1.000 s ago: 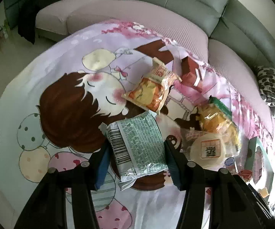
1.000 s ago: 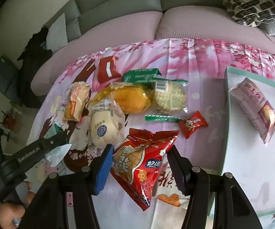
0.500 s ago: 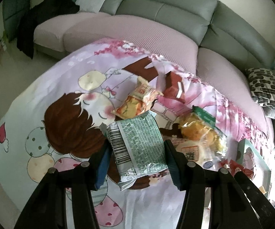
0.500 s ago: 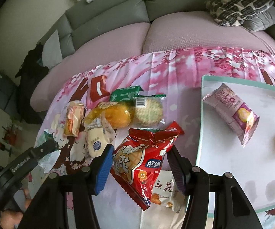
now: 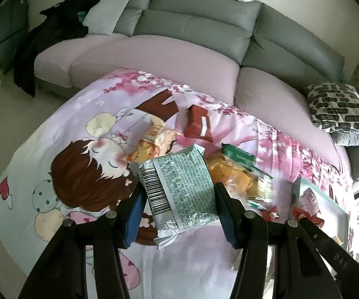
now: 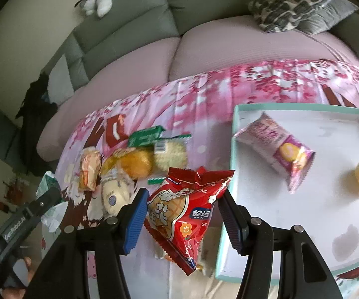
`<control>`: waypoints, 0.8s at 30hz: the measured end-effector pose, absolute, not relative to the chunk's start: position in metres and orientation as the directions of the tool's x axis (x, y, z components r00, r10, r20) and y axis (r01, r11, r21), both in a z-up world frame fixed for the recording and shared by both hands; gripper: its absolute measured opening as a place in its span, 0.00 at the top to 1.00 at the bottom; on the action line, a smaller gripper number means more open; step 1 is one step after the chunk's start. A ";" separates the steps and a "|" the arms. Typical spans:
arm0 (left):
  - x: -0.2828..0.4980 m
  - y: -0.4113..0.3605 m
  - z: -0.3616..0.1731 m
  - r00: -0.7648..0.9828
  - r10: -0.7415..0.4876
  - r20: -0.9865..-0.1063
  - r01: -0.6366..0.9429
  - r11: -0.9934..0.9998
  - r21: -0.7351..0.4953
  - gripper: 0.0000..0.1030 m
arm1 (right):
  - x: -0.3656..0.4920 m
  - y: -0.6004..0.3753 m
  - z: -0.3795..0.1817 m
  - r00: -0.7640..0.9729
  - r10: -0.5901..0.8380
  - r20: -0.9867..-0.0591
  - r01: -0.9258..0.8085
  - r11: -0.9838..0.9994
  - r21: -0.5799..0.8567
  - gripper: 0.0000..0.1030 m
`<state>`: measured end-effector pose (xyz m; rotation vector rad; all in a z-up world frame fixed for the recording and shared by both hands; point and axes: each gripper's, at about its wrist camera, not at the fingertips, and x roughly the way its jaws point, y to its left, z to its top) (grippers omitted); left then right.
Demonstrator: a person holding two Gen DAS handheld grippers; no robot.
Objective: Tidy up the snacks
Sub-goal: 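Carry both packs over the tray and open both tools to drop them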
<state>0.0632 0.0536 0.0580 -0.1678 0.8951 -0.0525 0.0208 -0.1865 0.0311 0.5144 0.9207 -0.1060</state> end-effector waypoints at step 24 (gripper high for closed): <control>0.039 -0.057 0.067 0.612 -0.231 -0.757 0.237 0.966 -0.103 0.45 | -0.041 -0.310 0.031 0.628 -0.033 -0.778 0.574 0.695 0.434 0.41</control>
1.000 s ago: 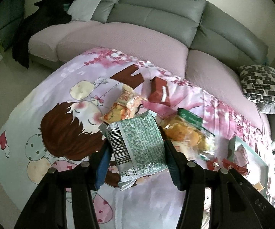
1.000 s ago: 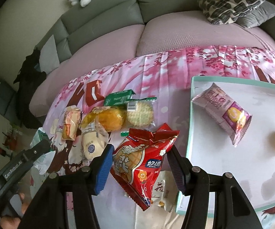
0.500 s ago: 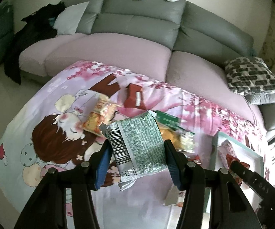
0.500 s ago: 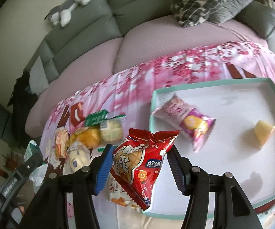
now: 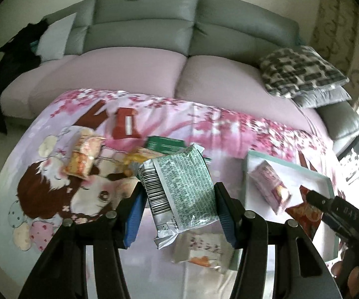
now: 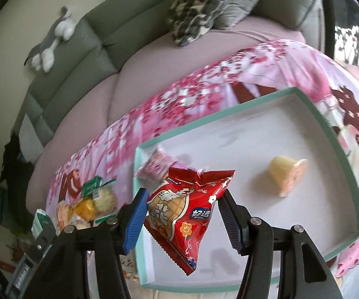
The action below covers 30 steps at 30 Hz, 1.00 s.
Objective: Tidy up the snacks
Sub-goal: 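Carry both packs over the tray and open both tools to drop them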
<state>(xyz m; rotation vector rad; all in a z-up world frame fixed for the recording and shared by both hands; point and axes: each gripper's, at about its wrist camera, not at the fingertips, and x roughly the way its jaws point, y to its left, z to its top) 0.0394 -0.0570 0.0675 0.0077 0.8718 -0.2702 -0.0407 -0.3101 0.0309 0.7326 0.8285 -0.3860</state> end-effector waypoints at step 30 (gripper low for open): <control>0.006 -0.192 0.019 0.457 -0.343 -0.820 0.568 0.822 -0.027 0.45 | -0.096 -0.368 0.015 0.504 -0.172 -0.846 0.741 0.590 0.321 0.41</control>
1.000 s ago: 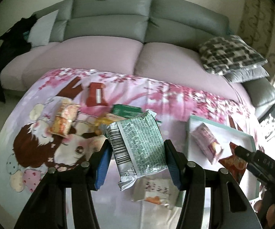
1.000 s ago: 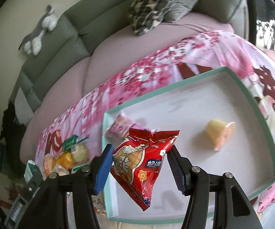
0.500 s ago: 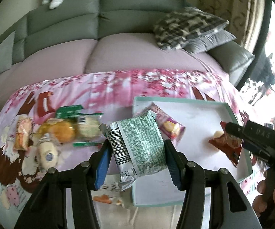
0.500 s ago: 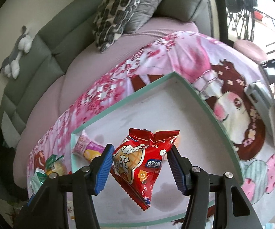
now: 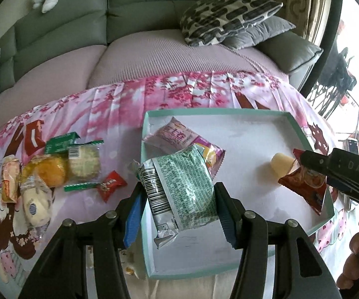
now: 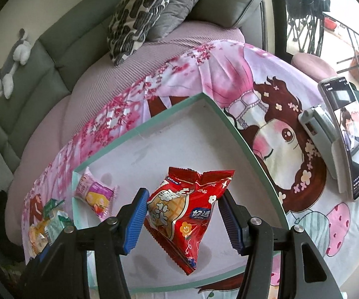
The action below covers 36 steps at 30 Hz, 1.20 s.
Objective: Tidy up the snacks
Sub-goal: 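Carry both packs over the tray and open both tools to drop them, then move both tools back toward the remaining snacks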
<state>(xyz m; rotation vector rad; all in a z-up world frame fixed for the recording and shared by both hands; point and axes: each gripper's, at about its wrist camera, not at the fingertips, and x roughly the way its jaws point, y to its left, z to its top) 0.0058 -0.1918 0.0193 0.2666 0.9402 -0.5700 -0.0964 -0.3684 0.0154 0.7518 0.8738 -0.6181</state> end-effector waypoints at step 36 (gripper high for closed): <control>0.026 -0.160 0.021 0.540 -0.264 -0.799 0.412 0.911 -0.023 0.11 | -0.082 -0.362 0.001 0.481 -0.146 -0.864 0.722 0.626 0.296 0.01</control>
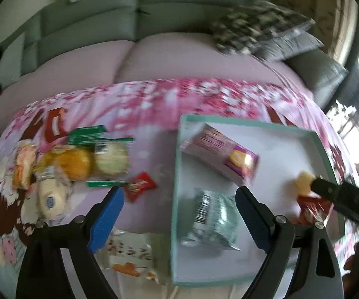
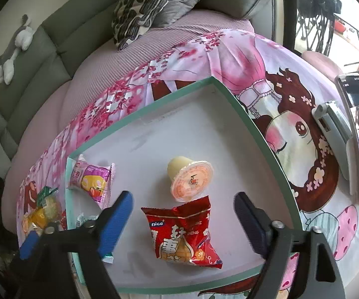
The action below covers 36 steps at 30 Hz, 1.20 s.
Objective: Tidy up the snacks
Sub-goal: 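Move both tools back toward the remaining snacks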
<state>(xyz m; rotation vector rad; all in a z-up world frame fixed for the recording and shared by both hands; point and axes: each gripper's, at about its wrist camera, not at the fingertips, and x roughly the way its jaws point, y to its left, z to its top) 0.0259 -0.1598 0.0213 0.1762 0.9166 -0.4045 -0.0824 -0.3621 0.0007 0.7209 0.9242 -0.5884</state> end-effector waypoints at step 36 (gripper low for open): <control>0.063 0.017 0.061 0.676 0.037 -0.736 -0.016 0.999 0.035 0.04 | -0.039 -0.281 0.054 0.662 -0.125 -0.739 0.519 0.788 0.331 0.00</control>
